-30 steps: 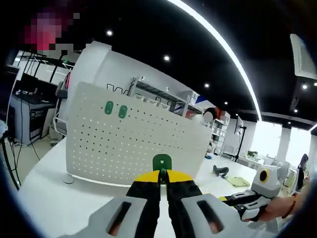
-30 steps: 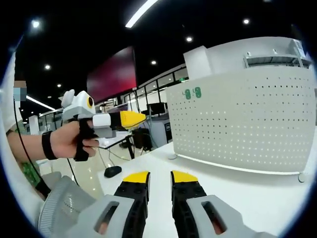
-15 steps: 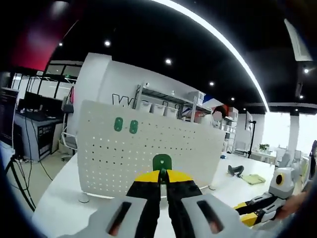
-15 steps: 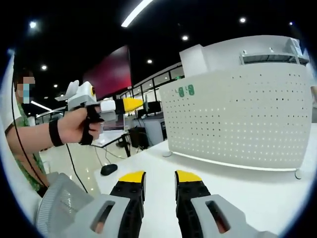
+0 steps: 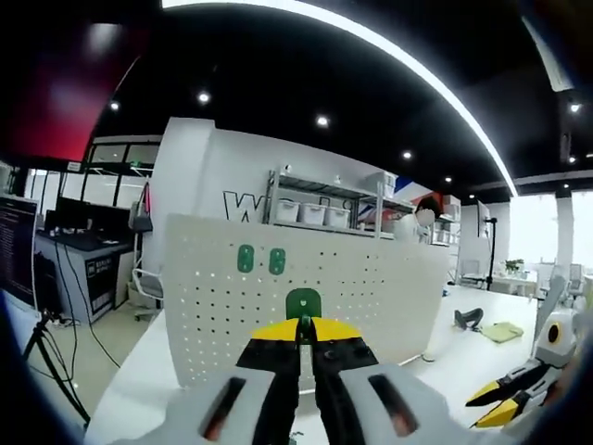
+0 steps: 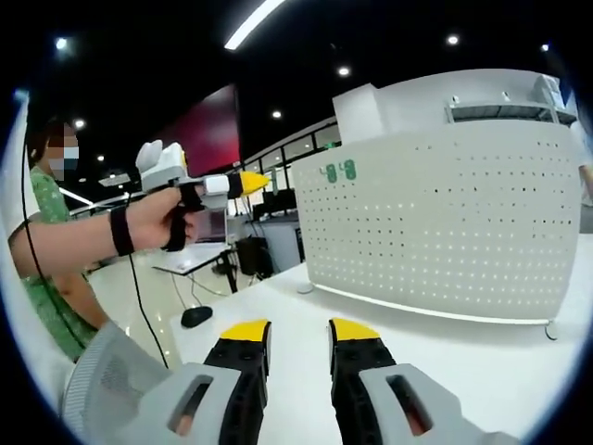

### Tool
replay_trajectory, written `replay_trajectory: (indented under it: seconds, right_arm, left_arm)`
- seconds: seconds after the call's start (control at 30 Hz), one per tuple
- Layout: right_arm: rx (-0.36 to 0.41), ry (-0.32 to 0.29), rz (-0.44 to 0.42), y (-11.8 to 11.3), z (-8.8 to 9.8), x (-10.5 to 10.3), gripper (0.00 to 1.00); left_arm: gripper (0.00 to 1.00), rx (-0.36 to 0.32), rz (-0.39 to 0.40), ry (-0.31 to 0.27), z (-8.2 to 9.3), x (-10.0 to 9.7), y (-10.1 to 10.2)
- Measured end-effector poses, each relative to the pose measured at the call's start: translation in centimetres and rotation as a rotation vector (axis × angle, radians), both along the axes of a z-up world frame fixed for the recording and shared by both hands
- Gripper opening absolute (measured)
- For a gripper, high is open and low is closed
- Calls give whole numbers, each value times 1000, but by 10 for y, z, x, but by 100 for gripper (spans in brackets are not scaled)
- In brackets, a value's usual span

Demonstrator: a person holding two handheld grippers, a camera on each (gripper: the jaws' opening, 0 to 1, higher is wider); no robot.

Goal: Insert the hook assembly into the mounting plate slot until the hook locks in place.

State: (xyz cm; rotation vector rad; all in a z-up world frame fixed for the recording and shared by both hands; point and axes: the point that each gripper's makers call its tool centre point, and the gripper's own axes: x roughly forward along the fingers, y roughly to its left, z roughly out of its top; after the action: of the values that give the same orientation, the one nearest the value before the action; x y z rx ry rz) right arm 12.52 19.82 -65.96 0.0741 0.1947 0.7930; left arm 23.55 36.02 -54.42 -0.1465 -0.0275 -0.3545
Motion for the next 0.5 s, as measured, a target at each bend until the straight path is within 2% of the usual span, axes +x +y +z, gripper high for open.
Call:
replay_trajectory:
  seconds: [0.17,0.5]
  right_arm:
    - [-10,0,0,2,1,1,27]
    - [-26,3,-22,1,-2,4,26]
  left_arm:
    - [3,25,29,-11,4,9,10]
    - [3,17,81,-17,14,29,32]
